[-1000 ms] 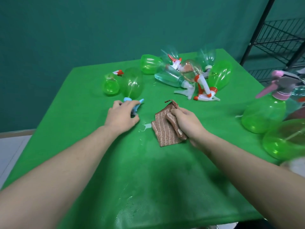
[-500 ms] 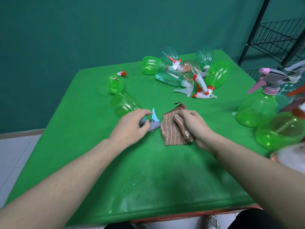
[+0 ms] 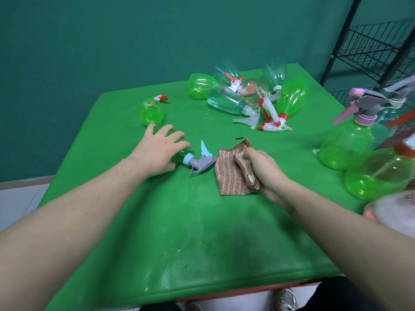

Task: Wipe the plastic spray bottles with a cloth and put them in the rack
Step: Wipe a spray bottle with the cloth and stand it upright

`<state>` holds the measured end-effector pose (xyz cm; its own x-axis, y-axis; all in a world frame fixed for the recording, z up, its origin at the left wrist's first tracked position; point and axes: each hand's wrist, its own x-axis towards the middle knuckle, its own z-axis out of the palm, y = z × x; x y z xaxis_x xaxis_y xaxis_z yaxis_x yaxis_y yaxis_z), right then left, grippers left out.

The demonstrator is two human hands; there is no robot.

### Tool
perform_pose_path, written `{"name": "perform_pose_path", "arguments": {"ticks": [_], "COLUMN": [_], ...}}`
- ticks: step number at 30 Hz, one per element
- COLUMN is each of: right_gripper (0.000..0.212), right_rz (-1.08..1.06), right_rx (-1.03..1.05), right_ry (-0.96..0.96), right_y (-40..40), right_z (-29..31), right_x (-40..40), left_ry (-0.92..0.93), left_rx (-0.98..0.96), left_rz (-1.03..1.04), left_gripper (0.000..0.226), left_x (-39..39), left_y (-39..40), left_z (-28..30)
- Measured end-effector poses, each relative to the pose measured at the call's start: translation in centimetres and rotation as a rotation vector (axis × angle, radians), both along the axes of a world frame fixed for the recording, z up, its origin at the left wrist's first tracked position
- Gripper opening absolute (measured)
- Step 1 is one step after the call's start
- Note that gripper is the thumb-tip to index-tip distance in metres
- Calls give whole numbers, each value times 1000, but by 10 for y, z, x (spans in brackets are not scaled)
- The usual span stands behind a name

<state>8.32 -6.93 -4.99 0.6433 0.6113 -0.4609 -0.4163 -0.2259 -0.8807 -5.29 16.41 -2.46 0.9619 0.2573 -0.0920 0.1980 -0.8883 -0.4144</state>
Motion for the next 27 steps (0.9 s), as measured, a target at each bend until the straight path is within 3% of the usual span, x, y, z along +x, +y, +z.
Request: {"name": "perform_pose_path", "arguments": {"ticks": [3, 13, 20, 27], "right_gripper": [11, 20, 19, 38], "right_rz": [-24, -86, -130, -81], "right_rx": [7, 8, 125, 242], "right_ry": [7, 14, 171, 350], "right_y": [-5, -22, -32, -37], "right_z": [1, 9, 20, 26], "right_x": [-5, -47, -90, -124], "left_ry": [-58, -283, -423, -468], "left_rx": [-44, -360, -527, -648], "left_rz": [52, 122, 129, 146], "left_gripper": [72, 75, 77, 75], "left_x": [-15, -89, -128, -154], "left_y": [-3, -63, -110, -136], "left_z": [0, 5, -1, -5]}}
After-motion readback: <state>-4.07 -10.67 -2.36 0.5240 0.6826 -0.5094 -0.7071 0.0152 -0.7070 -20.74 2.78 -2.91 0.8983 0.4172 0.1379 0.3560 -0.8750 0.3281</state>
